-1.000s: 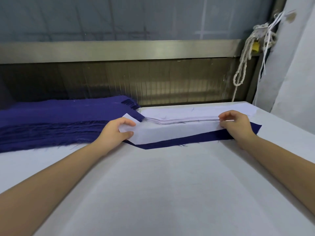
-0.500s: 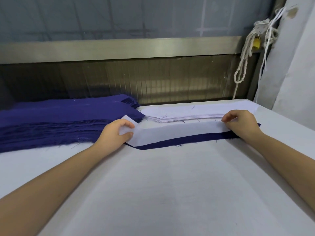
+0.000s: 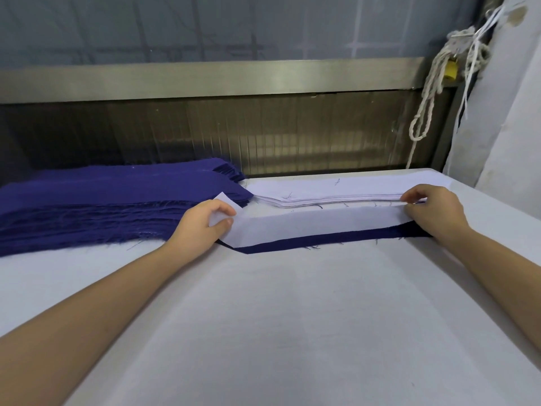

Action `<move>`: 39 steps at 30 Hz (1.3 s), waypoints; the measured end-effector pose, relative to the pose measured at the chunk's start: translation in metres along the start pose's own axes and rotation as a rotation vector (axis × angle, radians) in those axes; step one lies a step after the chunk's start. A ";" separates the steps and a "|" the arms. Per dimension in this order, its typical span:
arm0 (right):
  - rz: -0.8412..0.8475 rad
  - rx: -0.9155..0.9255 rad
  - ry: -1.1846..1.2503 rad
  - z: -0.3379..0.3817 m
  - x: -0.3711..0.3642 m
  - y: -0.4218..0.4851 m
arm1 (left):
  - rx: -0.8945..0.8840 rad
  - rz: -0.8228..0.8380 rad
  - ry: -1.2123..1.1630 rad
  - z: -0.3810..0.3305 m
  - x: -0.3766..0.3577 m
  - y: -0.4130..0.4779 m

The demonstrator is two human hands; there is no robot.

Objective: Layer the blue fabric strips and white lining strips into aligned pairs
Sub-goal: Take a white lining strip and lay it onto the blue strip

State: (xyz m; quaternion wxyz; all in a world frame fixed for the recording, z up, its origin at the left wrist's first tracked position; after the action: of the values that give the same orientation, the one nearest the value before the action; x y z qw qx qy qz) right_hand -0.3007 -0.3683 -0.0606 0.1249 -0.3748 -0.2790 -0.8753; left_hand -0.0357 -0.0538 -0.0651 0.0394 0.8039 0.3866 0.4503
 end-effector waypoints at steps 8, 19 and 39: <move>0.004 -0.098 0.225 -0.014 -0.005 0.004 | 0.114 0.003 -0.021 0.013 0.000 0.002; 0.026 -0.189 0.501 -0.033 -0.014 0.013 | 0.128 -0.018 -0.031 0.017 0.005 0.002; -0.102 -0.075 0.156 -0.019 0.007 0.010 | -0.004 -0.039 -0.059 0.004 0.007 0.000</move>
State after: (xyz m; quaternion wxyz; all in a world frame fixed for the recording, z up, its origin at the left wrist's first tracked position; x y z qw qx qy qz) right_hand -0.3126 -0.3882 -0.0622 0.0876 -0.2952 -0.2539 -0.9169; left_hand -0.0302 -0.0479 -0.0628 0.0613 0.8090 0.3999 0.4264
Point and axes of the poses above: each hand's wrist, its own y-axis towards the middle knuckle, its own x-axis out of the back of the hand, z = x × y, the point moved 10 cm from there along y, towards the middle knuckle, and after that the axes turned 2 degrees about -y, right-handed, at the moved point
